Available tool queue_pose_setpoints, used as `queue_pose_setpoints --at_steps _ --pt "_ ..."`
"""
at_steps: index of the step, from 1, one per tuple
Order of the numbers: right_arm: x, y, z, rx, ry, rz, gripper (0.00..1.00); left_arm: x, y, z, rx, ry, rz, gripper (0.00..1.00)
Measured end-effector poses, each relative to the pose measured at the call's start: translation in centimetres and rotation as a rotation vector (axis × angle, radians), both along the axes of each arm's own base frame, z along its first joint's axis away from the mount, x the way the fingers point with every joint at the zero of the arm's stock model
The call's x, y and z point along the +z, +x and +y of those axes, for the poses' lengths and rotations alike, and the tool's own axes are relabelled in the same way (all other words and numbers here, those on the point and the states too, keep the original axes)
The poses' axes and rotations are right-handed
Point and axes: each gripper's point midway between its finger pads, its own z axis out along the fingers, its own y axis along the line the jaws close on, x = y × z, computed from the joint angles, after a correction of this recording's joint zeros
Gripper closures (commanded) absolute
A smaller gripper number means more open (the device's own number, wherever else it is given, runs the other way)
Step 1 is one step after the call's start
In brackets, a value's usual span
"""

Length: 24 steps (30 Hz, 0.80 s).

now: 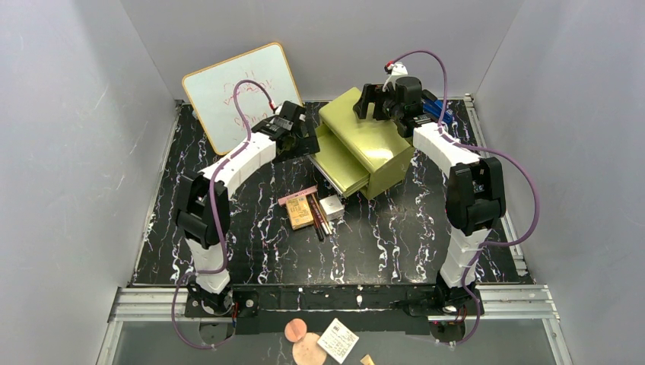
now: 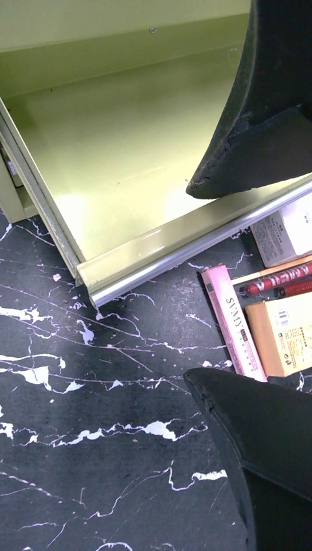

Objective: Organize the makeup

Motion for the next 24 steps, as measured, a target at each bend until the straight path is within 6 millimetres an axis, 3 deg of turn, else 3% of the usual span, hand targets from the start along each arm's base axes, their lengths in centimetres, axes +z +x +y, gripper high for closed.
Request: queue_pose_setpoints --at_steps 3,10,13,17,24 --pt "0.0 0.0 0.0 0.000 0.000 -0.002 0.01 0.6 0.2 0.3 -0.013 0.007 -0.005 0.02" --pt "0.0 -0.1 0.0 -0.001 0.000 -0.003 0.01 4.8 2.8 2.7 -0.008 0.027 -0.080 0.02" --pt "0.0 -0.1 -0.1 -0.002 -0.002 -0.004 0.01 5.5 3.1 3.7 -0.008 0.044 -0.091 0.03" --pt "0.0 -0.1 -0.1 -0.004 -0.004 -0.005 0.01 5.7 1.1 4.4 -0.022 0.061 -0.060 0.01" --pt "0.0 -0.1 -0.1 -0.003 -0.004 -0.007 0.01 5.2 -7.2 6.5 -0.003 0.037 0.011 0.02"
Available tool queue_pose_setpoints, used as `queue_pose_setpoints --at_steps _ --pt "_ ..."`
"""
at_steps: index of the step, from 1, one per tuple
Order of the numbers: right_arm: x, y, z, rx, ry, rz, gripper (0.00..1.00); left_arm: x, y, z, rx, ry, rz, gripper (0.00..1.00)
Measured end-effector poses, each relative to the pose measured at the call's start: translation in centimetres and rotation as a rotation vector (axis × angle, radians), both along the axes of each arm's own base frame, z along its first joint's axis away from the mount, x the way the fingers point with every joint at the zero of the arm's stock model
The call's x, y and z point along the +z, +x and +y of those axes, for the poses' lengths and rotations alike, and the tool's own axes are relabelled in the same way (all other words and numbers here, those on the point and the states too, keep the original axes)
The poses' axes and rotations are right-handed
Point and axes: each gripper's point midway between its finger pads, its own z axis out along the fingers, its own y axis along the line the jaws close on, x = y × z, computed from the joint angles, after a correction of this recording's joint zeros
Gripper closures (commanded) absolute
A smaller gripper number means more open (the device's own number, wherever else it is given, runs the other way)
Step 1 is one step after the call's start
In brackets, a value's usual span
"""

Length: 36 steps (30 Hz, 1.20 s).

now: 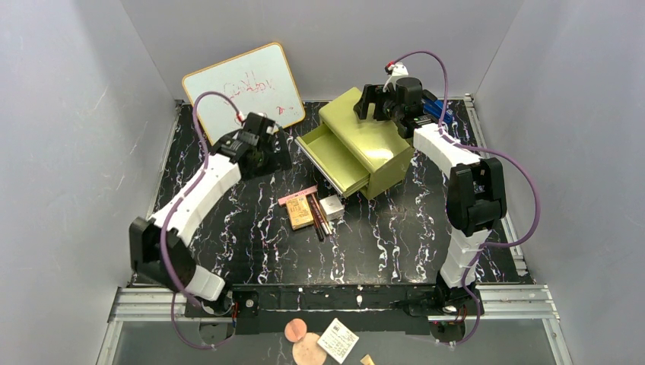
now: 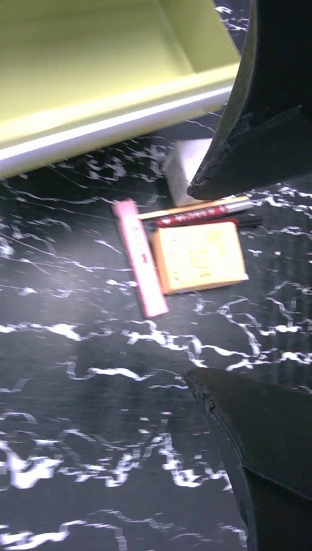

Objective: Organize the makeup

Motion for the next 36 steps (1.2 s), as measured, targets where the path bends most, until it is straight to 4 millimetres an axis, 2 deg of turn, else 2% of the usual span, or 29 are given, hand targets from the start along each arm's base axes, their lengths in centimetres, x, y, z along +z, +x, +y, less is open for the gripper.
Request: queue_pose_setpoints --at_steps 3,7,11,14,18,29,36 --pt "0.0 0.0 0.0 0.000 0.000 -0.001 0.01 -0.6 -3.4 0.6 0.019 -0.028 0.025 0.02" --pt "0.0 0.0 0.0 0.001 0.000 -0.003 0.01 -1.6 -6.8 0.3 0.039 -0.075 0.045 0.02" --pt "0.0 0.0 0.0 0.002 0.001 -0.004 0.01 -4.1 -9.5 -1.8 0.015 -0.085 0.090 0.02" --pt "0.0 0.0 0.1 0.003 0.001 -0.004 0.01 -6.1 -10.7 -3.5 -0.012 -0.056 0.130 0.02" --pt "0.0 0.0 0.0 0.004 -0.001 -0.010 0.01 -7.8 -10.9 -5.2 -0.029 -0.027 0.145 0.02" --pt "0.0 -0.2 -0.2 0.000 -0.009 -0.025 0.01 -11.2 -9.2 -5.2 0.055 0.058 0.170 0.02" --pt "0.0 -0.2 -0.2 0.000 -0.009 -0.026 0.01 -12.5 -8.6 -5.6 0.078 0.058 0.180 0.01"
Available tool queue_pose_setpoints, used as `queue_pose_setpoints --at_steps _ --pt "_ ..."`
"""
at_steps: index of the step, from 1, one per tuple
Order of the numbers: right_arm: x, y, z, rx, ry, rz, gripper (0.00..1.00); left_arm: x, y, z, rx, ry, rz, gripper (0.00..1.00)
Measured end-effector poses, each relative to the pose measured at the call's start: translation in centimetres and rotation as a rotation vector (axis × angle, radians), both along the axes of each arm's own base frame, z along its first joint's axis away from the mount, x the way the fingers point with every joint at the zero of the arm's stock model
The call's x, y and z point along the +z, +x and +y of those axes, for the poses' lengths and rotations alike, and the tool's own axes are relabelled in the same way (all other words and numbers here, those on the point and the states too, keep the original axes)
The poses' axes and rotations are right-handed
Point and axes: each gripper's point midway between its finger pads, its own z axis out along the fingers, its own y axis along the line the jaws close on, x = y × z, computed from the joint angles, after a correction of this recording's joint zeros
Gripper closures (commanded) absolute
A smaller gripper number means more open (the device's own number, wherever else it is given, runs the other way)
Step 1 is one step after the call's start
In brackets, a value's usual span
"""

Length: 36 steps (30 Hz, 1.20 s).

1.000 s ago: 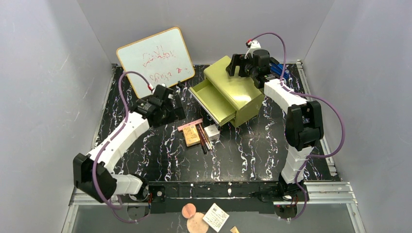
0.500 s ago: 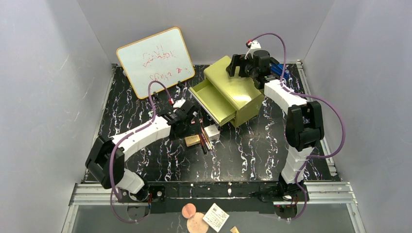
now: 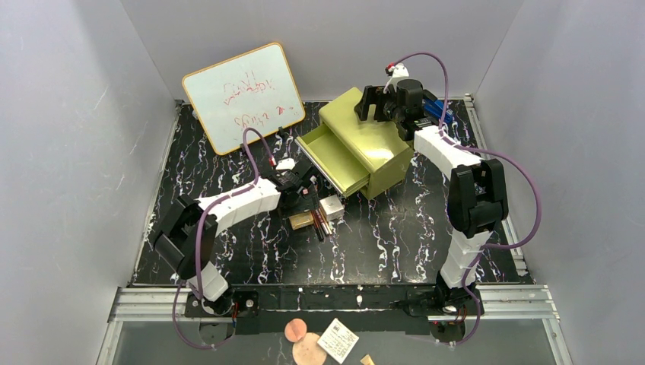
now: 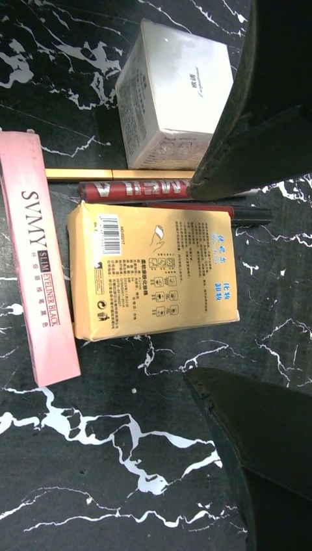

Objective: Organize the makeup

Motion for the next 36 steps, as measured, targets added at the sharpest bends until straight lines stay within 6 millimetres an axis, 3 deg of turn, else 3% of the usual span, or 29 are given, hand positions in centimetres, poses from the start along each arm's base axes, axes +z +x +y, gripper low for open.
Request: queue_pose_setpoints --at_steps 11,27,36 --pt "0.0 0.0 0.0 0.002 -0.004 -0.012 0.01 -1.6 0.5 -0.3 0.007 0.014 0.013 0.04" --pt "0.0 0.0 -0.1 0.003 -0.007 -0.020 0.01 -1.8 1.0 -0.5 0.009 0.015 -0.010 0.34" --pt "-0.2 -0.1 -0.1 0.003 -0.009 -0.018 0.01 -2.2 1.1 -0.3 0.012 0.015 -0.024 0.45"
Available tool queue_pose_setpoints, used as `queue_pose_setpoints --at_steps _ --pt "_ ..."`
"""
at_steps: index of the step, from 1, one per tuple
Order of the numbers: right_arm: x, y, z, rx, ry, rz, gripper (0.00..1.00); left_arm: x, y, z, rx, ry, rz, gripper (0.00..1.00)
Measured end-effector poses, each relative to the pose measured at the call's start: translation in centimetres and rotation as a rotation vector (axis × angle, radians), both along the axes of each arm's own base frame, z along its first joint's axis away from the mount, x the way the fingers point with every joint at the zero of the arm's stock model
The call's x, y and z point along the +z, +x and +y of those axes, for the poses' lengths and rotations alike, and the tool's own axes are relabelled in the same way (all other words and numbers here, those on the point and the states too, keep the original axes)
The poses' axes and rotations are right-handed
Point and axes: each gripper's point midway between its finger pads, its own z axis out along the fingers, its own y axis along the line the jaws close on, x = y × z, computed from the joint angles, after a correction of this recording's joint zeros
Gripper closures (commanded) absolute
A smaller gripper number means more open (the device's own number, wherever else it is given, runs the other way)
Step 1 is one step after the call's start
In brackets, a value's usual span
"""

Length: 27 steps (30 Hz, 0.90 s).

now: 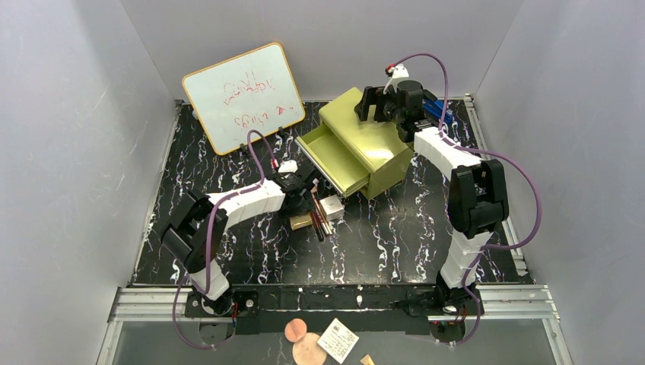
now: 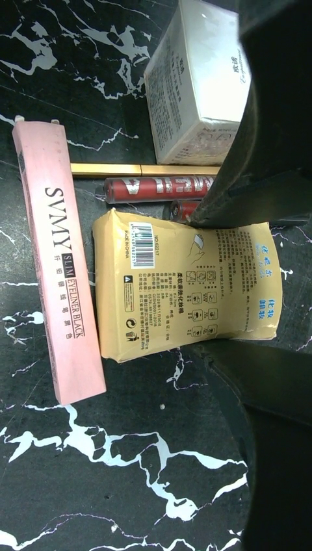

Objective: Organize the makeup

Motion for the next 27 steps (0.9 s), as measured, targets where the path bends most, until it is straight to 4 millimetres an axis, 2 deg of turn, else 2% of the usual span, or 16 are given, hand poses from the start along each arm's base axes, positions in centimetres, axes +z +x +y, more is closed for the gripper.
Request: queue_pose_setpoints --at_steps 10,15,18,27 --pt "0.0 0.0 0.0 0.000 0.000 0.000 0.01 0.4 -0.2 0.2 -0.004 0.000 -0.003 0.46" --pt "0.0 0.0 0.0 0.000 0.000 0.000 0.01 1.9 -0.3 0.5 -0.014 0.010 -0.004 0.46" --pt "0.0 0.0 0.0 0.000 0.000 0.000 0.01 3.9 0.2 0.2 -0.018 -0.003 -0.036 0.46" --pt "0.0 0.0 0.0 0.001 0.000 0.000 0.01 12.5 2.4 -1.1 -0.026 -0.094 -0.180 0.46"
